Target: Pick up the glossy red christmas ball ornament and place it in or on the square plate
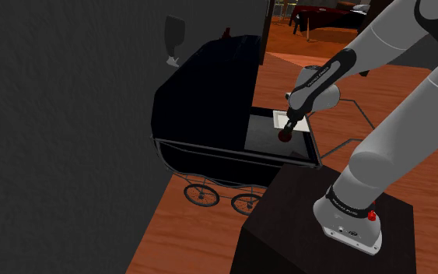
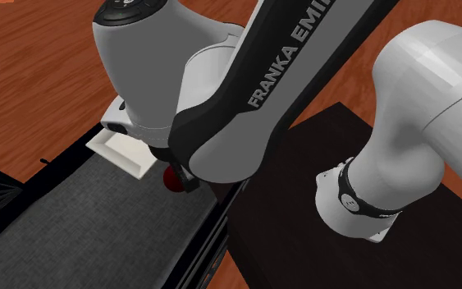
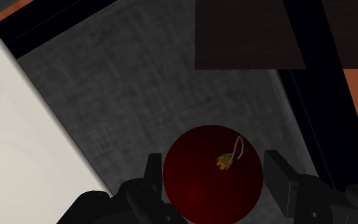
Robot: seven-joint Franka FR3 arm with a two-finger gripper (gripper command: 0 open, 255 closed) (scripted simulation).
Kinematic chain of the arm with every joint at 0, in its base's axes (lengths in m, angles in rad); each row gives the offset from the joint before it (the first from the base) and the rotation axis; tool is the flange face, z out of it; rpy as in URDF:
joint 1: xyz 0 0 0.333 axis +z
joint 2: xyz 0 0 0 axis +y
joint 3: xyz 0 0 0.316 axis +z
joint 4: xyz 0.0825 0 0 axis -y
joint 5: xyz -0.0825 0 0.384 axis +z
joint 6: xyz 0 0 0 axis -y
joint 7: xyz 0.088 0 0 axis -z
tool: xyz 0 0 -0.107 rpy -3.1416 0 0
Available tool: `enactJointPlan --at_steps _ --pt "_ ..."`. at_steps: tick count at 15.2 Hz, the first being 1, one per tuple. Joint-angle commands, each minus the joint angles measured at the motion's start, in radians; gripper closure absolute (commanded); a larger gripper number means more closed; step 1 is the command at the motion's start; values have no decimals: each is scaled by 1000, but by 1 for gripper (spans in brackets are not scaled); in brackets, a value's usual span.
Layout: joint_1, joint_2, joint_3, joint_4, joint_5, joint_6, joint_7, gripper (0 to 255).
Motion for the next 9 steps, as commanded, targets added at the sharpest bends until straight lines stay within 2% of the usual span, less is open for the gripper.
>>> enactJointPlan --at_steps 1,9 --pt "0 1 0 0 0 0 0 255" --pt "-33 -142 27 18 -61 -157 44 255"
